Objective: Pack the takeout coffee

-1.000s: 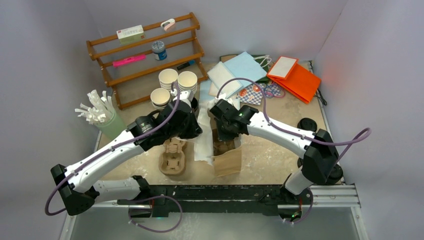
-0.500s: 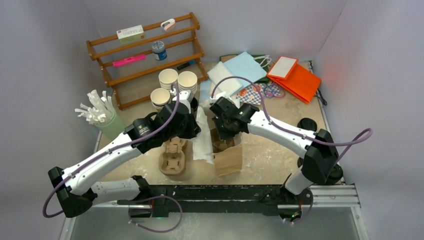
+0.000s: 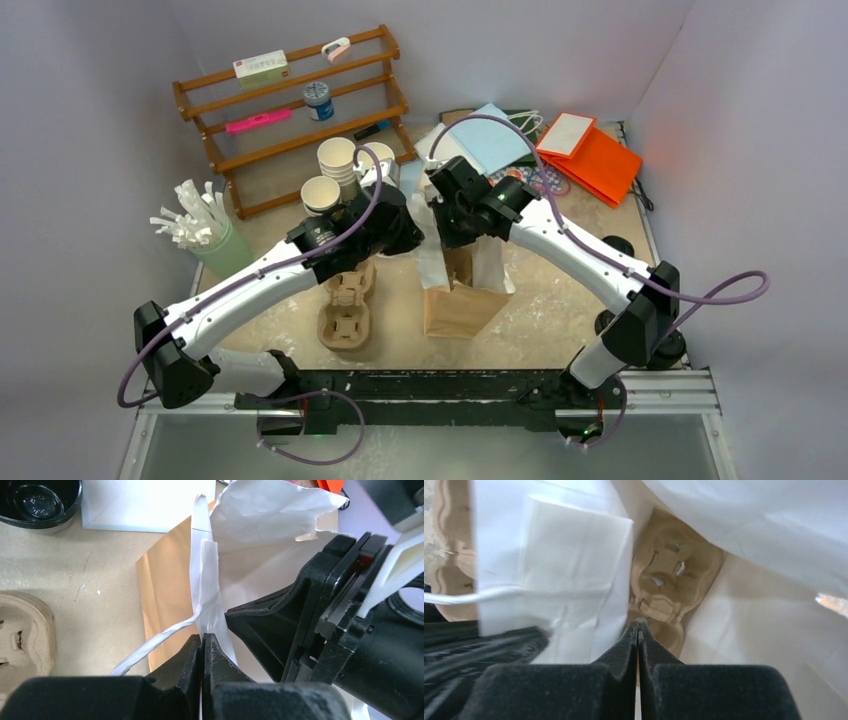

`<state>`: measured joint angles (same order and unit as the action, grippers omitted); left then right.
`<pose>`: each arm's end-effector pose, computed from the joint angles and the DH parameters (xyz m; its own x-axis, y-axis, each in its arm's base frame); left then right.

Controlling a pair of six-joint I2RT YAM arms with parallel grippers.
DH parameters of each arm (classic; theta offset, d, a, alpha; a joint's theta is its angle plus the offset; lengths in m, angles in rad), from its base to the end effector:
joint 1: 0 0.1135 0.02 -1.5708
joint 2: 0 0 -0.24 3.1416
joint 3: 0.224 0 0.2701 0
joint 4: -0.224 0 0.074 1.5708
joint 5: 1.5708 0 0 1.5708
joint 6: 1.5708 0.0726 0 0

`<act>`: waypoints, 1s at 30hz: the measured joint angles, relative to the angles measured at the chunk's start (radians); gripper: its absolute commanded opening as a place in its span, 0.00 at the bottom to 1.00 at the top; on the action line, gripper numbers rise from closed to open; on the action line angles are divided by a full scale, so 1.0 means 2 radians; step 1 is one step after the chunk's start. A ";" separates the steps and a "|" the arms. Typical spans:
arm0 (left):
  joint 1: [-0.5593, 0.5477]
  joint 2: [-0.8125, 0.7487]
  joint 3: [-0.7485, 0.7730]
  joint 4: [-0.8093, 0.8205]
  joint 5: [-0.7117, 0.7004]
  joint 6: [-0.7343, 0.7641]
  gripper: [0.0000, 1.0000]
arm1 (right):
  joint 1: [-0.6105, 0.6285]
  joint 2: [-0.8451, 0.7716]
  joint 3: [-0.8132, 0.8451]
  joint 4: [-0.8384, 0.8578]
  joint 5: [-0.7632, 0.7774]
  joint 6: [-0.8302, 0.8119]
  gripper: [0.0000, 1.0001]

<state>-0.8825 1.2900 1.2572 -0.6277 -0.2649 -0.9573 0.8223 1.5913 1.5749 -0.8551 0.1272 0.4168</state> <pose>0.2259 -0.2447 0.3070 -0.7265 -0.3590 -0.5860 0.0349 0.8323 -0.5532 0.2675 0.2745 0.2974 -0.7480 -0.2152 -0.6279 -0.4029 0.8990 0.1718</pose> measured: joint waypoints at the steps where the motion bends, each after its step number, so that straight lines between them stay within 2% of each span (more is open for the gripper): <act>1: 0.003 0.002 0.000 0.002 0.000 -0.002 0.00 | -0.004 0.000 -0.003 0.000 -0.004 0.001 0.00; 11: 0.028 0.019 0.042 -0.043 0.005 -0.014 0.00 | -0.009 0.013 -0.028 0.006 -0.005 0.045 0.00; 14: 0.038 0.027 0.049 -0.049 0.012 -0.007 0.00 | -0.007 0.003 -0.064 0.033 -0.007 0.053 0.00; 30: 0.068 0.027 0.049 -0.052 0.053 0.031 0.00 | -0.007 0.053 -0.112 0.110 -0.003 0.031 0.00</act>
<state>-0.7467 1.3437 1.3548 -0.7322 -0.1596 -0.8959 0.8085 1.6978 1.3502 -0.6357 0.1204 0.4782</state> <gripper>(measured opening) 0.022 0.004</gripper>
